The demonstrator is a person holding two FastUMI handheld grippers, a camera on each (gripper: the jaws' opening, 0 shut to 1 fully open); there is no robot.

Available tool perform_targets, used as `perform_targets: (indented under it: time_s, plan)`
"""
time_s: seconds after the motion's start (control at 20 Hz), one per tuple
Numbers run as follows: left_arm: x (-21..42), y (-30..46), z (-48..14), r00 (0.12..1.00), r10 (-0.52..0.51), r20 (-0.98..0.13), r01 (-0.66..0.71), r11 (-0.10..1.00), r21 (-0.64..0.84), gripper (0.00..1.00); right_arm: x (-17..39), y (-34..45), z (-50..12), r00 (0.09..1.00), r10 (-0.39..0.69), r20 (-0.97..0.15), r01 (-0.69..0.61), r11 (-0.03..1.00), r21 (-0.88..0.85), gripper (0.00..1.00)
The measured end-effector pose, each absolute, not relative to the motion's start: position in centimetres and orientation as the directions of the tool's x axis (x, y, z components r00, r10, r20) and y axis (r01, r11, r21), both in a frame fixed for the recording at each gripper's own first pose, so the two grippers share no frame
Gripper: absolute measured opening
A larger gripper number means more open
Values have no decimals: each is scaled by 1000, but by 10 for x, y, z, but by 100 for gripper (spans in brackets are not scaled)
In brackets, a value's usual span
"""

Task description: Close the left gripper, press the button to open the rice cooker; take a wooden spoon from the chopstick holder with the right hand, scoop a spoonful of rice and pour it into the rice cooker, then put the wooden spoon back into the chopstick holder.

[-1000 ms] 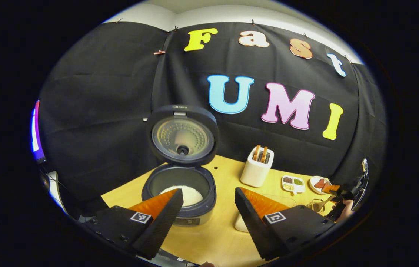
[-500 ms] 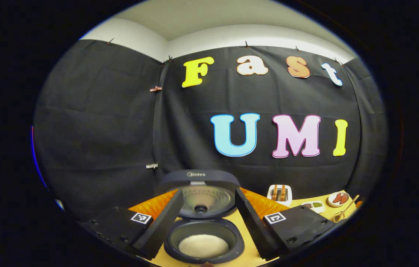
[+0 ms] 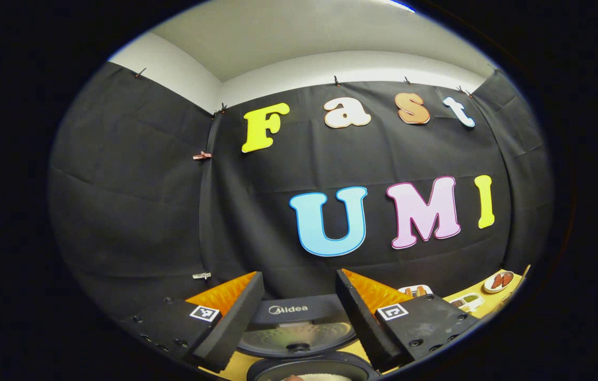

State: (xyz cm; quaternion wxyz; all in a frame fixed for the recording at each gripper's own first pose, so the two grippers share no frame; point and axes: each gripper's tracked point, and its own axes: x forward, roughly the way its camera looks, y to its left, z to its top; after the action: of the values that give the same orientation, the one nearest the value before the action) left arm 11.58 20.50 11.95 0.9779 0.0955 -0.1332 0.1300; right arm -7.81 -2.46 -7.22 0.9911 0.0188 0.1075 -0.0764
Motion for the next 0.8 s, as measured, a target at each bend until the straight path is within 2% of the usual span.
perform_targets:
  time_s: [0.2,0.35,0.55,0.8]
  plan:
    - [142,217,104,947,228,228,-269,948,169,92,-106,0,-78,965,-130,-229,135,991,8,99]
    - [143,215,98,949,247,193,-280,946,163,96,-107,8,-99,950,-125,-285,123,992,-27,99]
    - [114,205,80,953,280,118,-292,952,97,97,-100,30,-103,954,-69,-293,71,997,-2,99]
    - [66,182,33,958,285,-34,-282,957,68,98,-89,49,-108,960,-9,-281,15,1000,21,99]
